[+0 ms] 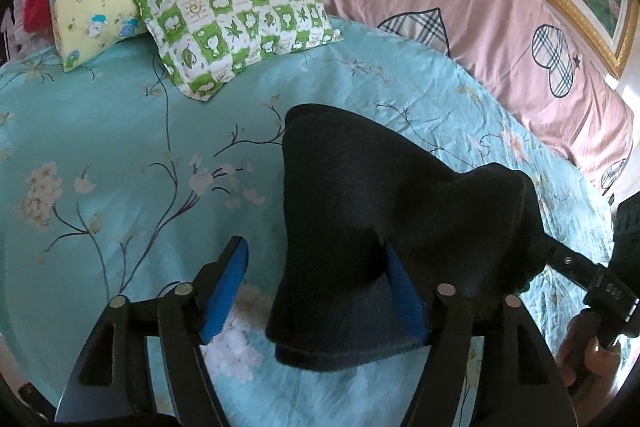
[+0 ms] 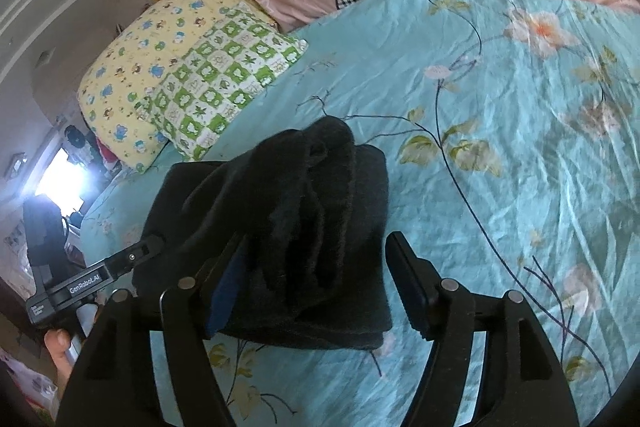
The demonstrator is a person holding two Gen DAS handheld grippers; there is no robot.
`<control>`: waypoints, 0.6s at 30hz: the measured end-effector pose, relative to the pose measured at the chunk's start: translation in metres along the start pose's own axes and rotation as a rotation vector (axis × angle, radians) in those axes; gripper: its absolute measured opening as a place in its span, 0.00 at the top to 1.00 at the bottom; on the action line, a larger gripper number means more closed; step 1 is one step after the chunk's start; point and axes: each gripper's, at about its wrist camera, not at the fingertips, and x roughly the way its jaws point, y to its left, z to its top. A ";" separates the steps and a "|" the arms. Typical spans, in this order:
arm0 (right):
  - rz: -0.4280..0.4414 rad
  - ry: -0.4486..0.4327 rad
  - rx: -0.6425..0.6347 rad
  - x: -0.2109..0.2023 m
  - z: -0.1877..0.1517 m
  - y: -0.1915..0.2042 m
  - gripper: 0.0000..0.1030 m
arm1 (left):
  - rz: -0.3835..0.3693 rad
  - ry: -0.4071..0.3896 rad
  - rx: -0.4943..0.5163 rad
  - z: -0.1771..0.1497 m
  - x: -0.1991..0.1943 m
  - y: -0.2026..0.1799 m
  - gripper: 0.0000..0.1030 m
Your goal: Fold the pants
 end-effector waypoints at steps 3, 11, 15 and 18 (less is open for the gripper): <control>0.005 -0.016 -0.035 -0.007 -0.002 0.010 0.21 | 0.000 -0.015 0.013 -0.003 -0.008 0.001 0.28; 0.000 -0.029 -0.167 -0.026 -0.018 0.039 0.15 | 0.025 -0.039 0.068 -0.017 -0.030 -0.002 0.25; -0.009 -0.021 -0.219 -0.032 -0.028 0.048 0.10 | 0.057 -0.055 0.098 -0.028 -0.042 -0.005 0.22; -0.017 -0.014 -0.263 -0.037 -0.036 0.056 0.07 | 0.074 -0.061 0.133 -0.034 -0.048 -0.008 0.21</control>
